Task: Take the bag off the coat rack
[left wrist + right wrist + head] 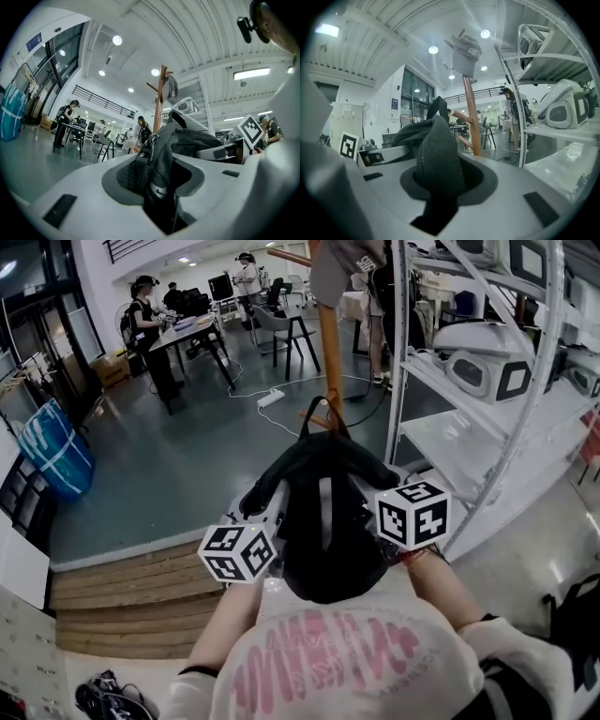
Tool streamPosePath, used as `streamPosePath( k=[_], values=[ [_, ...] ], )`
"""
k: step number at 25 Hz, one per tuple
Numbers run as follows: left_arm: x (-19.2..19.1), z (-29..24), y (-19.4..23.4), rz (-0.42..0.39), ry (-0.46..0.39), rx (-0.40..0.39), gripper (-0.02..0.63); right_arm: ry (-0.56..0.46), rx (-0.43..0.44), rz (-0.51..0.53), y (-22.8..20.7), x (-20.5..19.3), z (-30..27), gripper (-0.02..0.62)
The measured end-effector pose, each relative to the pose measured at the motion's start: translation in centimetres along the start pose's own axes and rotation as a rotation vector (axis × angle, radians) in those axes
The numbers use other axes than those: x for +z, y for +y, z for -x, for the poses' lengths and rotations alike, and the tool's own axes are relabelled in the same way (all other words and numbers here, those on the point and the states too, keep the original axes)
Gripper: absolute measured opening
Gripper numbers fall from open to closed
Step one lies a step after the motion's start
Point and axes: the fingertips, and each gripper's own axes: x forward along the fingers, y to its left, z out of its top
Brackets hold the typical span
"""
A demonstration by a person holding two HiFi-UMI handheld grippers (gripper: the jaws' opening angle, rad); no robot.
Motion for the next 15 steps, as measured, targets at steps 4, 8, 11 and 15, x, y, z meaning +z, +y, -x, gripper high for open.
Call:
streamPosePath(
  k=[4,8,11,15],
  values=[
    [0.3,0.9,-0.5,0.006,0.005,-0.024,0.129,-0.005,-0.022,-0.013,0.8,-0.2,1.1,0.098],
    [0.2,2.1,-0.9,0.023,0.016,-0.05,0.129,-0.003,-0.039,-0.015,1.7,-0.5,1.9,0.1],
    [-0.2,3.8,-0.9,0.034,0.037,-0.07,0.129,0.007,-0.045,0.0,3.1,-0.8,2.1,0.099],
    [0.2,6.7,0.0,0.038,0.04,-0.068,0.127,0.019,-0.044,0.006,6.0,-1.1,2.3,0.098]
  ],
)
